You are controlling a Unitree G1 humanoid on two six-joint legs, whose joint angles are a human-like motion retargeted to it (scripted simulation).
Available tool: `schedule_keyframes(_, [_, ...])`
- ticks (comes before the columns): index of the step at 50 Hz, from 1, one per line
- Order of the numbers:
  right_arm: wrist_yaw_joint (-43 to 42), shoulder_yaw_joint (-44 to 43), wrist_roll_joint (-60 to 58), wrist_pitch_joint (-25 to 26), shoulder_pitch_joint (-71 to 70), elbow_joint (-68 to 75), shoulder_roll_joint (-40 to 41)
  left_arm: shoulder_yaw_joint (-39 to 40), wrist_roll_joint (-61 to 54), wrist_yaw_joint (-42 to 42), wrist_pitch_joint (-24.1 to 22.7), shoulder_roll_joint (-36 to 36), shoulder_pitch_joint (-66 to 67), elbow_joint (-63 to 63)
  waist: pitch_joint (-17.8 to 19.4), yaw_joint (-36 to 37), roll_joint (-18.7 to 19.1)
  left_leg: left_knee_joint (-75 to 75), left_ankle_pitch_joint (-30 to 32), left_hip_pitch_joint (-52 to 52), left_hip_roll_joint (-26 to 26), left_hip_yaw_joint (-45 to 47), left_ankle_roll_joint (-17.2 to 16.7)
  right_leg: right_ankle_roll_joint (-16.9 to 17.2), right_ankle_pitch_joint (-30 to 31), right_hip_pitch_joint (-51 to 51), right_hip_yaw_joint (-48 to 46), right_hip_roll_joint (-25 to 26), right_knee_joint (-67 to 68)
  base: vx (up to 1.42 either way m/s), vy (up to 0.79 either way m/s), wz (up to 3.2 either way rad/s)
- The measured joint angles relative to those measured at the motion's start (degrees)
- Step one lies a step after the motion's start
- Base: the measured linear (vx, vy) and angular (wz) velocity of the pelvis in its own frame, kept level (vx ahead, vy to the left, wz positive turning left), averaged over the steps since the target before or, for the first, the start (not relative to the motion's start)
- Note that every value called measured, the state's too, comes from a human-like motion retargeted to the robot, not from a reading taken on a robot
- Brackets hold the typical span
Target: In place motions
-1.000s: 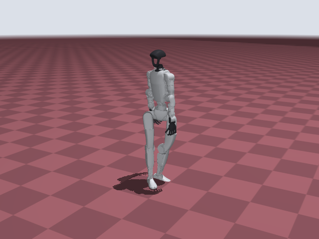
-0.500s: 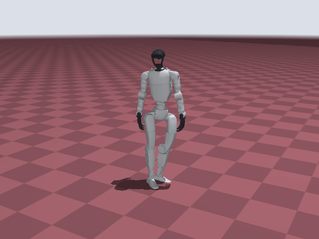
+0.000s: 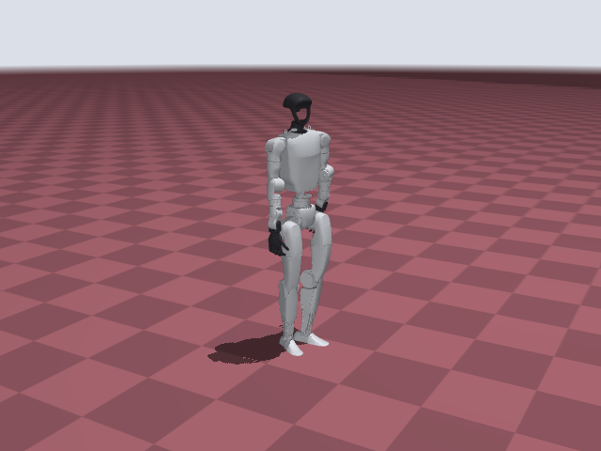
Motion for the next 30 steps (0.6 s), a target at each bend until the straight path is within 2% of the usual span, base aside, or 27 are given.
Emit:
schedule_keyframes(5, [1.0, 2.62, -0.95, -1.3, -0.1, -2.4, 1.42, 6.81, -7.09, -2.64, 0.59, -2.64, 1.8, 0.0, -0.34, 0.89, -0.6, 0.08, 0.76, -0.73, -0.47, -1.63, 0.04, 0.08, -0.66, 0.55, -2.06, -0.32, 0.05, -0.01, 0.02, 0.45])
schedule_keyframes(8, [1.56, 3.97, -1.76, -1.79, 0.11, -2.78, 1.93, 8.07, -10.1, -3.08, 0.21, -3.89, 1.33, -0.24, -0.62, 1.4, -0.77, -0.12, 1.23, -1.18, -0.54, -2.07, -0.02, 0.14, -0.93, 0.54, -2.85, -0.38, 0.08, -0.02, -0.01, 0.3])
schedule_keyframes(12, [1.62, 5.51, -3.14, -2.01, 0.31, -1.44, 2.32, 6.07, -9.79, -1.51, -0.44, -4.76, 0.09, -2.02, -0.88, 3.73, -0.77, -0.91, 1.83, -1.6, -0.77, -0.54, 0.72, 0.02, -0.94, 0.05, -1.83, 0.19, 0.19, -0.02, -0.02, -0.29])
schedule_keyframes(15, [1.26, 6.57, -4.51, -1.78, 0.32, 0.77, 2.3, 3.2, -7.19, 1.28, -0.24, -4.68, -1.13, -4.17, -0.78, 10.2, -0.62, -2.65, 1.9, -1.15, -1.27, 5.57, 2.71, -0.59, -0.21, -0.93, 3.77, 2.01, 0.28, -0.02, -0.04, -1.64])
schedule_keyframes(19, [0.02, 7.45, -6.64, -1.12, 0.8, 3.82, 1.74, -1.75, -2.75, 4.26, 0.14, -3.62, -2.75, -6.7, -0.69, 15.3, -0.87, -3.83, 1.99, -0.68, -0.86, 10.54, 2.93, -0.96, 0.53, -1.48, 8.29, 3.04, 0.18, -0.01, -0.03, -1.05])
schedule_keyframes(20, [-0.38, 7.47, -6.99, -0.97, 1.05, 4.48, 1.55, -3.1, -1.67, 4.39, 0.29, -3.35, -3.12, -7.18, -0.64, 15.11, -0.91, -3.67, 2.14, -0.81, -0.7, 10.39, 2.78, -0.94, 0.54, -1.31, 8.02, 2.95, 0.06, -0.01, -0.02, 1.86])
schedule_keyframes(22, [-1.06, 6.47, -7.73, -0.57, 1.08, 6.12, 1.22, -5.33, -0.17, 3.8, 0.36, -2.76, -4.19, -8.06, -1.31, 4.71, -1.17, -1.07, 2.54, -2.59, -0.01, -0.23, -0.03, 0.11, -0.74, -0.14, -2.53, 0.27, -0.48, -0.02, -0.01, 3.32])
schedule_keyframes(23, [-1.23, 6.57, -7.91, -0.31, 1.32, 6.68, 1.02, -5.63, -0.02, 3.6, -0.02, -2.66, -4.49, -8.37, -1.45, 3.64, -1.13, -0.97, 2.54, -2.66, 0.04, -1.0, -0.27, 0.16, -0.85, -0.08, -3.36, 0.15, -0.53, -0.01, -0.01, 1.48])
schedule_keyframes(30, [-2.15, 4.95, -6.97, 0.83, 2.56, 9.2, -0.18, -3.83, -3.09, -1.05, -0.75, -3.42, -6.71, -8.51, -1.92, 7.23, -0.85, -1.32, 2.0, -2.42, 1.16, 4.07, -0.27, -0.03, -1.19, 0.01, 1.49, 1.33, -0.65, 0.0, -0.01, -0.58])
